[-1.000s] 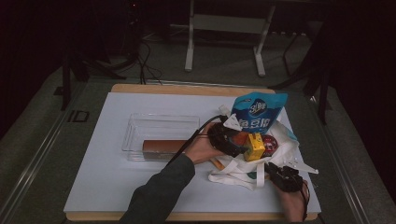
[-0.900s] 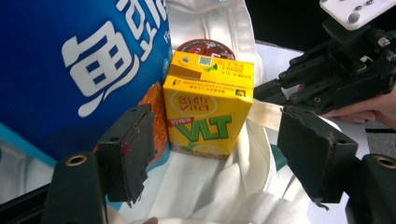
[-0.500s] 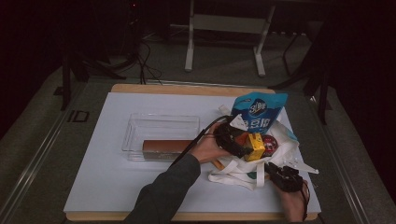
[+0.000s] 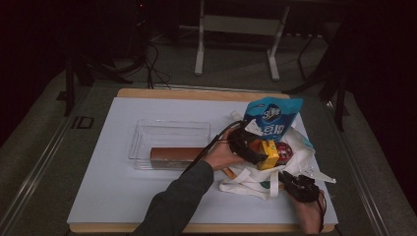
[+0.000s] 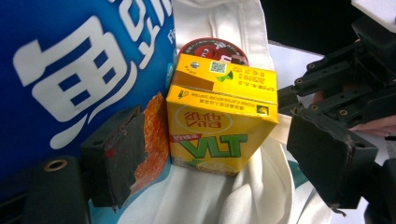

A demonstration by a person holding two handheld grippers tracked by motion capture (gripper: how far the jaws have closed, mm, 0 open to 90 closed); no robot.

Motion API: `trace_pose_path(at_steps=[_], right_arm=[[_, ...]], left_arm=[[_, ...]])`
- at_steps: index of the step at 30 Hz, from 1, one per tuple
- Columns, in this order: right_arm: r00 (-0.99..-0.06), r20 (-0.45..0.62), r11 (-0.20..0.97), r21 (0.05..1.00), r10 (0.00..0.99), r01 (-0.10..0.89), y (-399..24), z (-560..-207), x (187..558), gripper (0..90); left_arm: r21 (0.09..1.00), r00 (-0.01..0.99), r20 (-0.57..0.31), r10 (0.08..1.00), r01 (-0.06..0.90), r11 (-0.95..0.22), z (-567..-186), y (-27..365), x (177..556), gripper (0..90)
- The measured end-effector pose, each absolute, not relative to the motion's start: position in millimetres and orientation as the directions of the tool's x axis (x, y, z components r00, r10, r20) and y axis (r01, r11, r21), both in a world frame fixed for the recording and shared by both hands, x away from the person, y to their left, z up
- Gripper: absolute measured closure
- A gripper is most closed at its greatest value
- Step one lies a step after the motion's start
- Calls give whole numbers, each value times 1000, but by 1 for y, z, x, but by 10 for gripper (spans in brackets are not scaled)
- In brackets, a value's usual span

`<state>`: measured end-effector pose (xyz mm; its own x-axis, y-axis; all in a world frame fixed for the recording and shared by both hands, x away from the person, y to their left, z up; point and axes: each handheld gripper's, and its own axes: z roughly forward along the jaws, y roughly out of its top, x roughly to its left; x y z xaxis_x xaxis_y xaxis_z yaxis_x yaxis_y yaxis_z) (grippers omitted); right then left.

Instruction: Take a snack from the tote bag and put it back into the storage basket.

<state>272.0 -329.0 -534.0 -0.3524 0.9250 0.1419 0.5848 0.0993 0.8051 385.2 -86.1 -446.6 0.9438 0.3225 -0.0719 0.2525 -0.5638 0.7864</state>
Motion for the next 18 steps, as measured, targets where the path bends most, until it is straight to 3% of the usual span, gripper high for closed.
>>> trace_pose_path(at_steps=[18], right_arm=[[-352, 148, 94, 805, 924, 586, -329, -534, 272, 739]], left_arm=[[783, 946, -73, 316, 250, -570, -449, -100, 389, 150]])
